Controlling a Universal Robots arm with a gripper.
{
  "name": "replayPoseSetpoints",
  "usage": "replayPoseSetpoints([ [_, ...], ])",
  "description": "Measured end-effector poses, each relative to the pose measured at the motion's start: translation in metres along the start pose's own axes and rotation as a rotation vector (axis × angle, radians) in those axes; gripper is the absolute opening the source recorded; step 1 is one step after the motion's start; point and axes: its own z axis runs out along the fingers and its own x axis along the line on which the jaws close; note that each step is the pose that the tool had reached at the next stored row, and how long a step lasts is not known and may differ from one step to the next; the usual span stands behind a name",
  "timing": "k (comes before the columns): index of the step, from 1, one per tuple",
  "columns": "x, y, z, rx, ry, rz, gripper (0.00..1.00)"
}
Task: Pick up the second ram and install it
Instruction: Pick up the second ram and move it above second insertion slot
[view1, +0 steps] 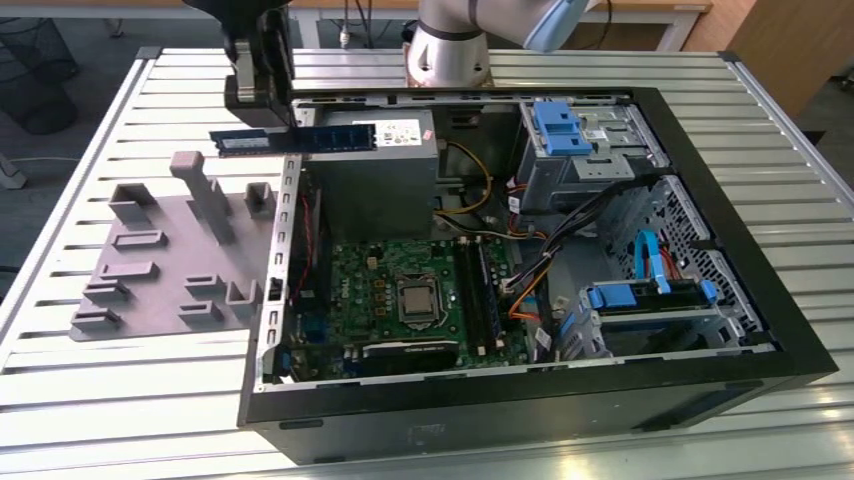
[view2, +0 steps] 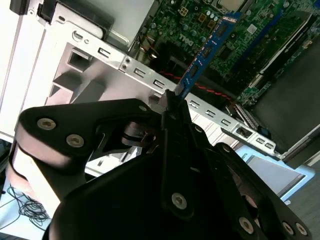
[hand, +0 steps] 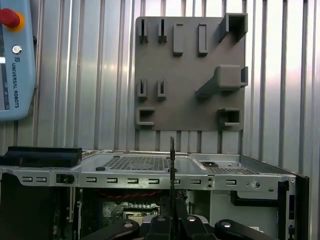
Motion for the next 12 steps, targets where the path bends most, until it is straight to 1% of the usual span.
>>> replayPoseSetpoints([
  [12, 0.0009, -0.0385, -0.0003, -0.0001, 0.0000, 0.000, 0.14],
])
